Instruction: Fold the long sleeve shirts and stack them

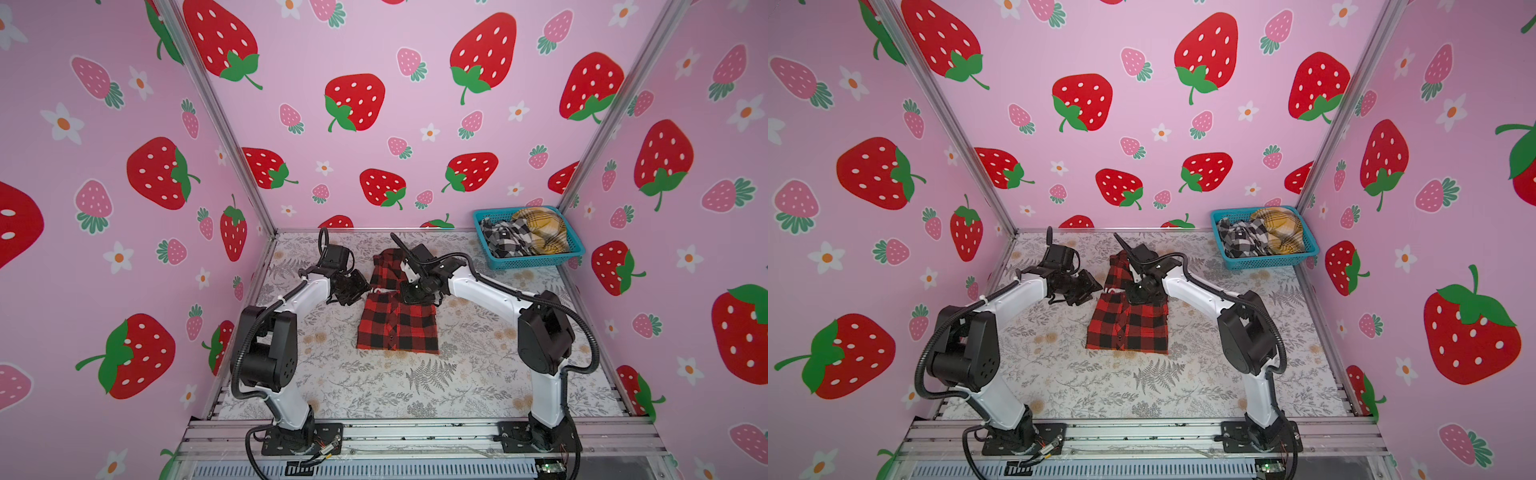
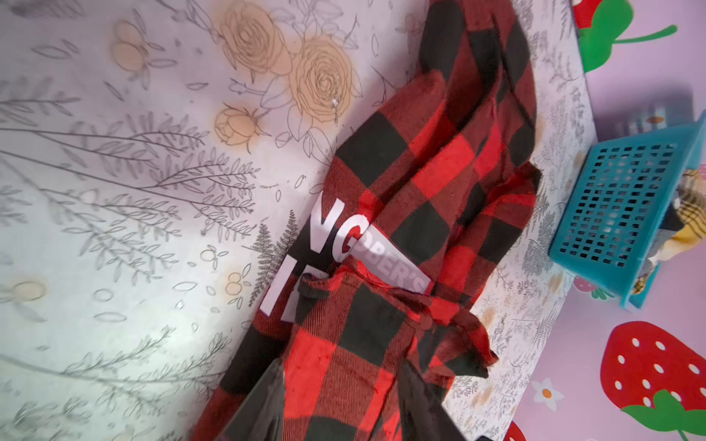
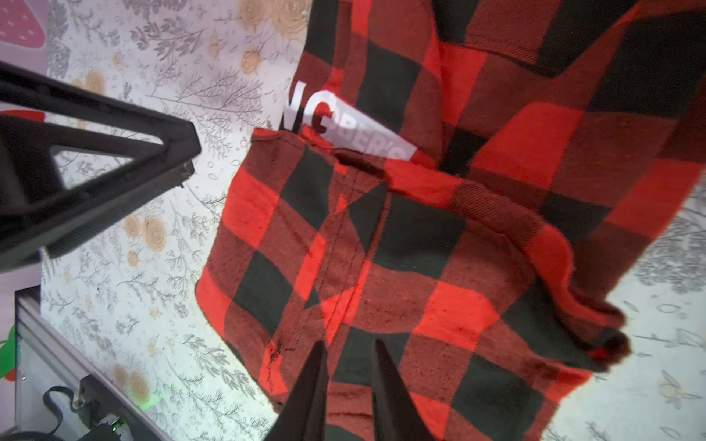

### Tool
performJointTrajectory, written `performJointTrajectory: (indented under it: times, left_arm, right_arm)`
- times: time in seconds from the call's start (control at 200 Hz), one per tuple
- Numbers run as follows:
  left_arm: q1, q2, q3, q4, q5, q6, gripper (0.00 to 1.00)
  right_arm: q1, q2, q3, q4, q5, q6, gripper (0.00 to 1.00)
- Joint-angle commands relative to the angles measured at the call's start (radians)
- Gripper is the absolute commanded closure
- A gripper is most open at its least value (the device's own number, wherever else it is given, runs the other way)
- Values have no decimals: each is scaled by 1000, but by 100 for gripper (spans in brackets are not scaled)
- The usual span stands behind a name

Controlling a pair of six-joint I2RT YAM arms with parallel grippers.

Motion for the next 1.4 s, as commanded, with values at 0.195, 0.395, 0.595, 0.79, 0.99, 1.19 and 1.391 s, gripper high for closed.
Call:
performJointTrajectory:
  times: [0.195,0.395,0.595,0.79,0.99,1.19,1.391]
  left_arm:
    - [-124,-54,-108,44,20,-35,76]
    - [-135,51,-136,106,80,-62,92]
    - [-136,146,-70,66,71,-7,93]
    - [-153,132,-1,11,55,12,96]
    - [-243,52,48,-78,1,15,79]
    - [-328,48,-8,-66,6,-35,87]
    - [-327,124,-16,-43,-8,-30,92]
  right_arm:
    - [11,81,-5,81,-105,40,76]
    - [-26,157,-12,84,-94,39,77]
    - [-62,117,16,51,-69,4,77]
    - [-82,-1,-14,8,-4,-41,74]
    - [-154,1,-72,2,5,-73,76]
    - [-197,71,-36,9,22,-91,79]
    - [-226,170,7,8,26,-108,80]
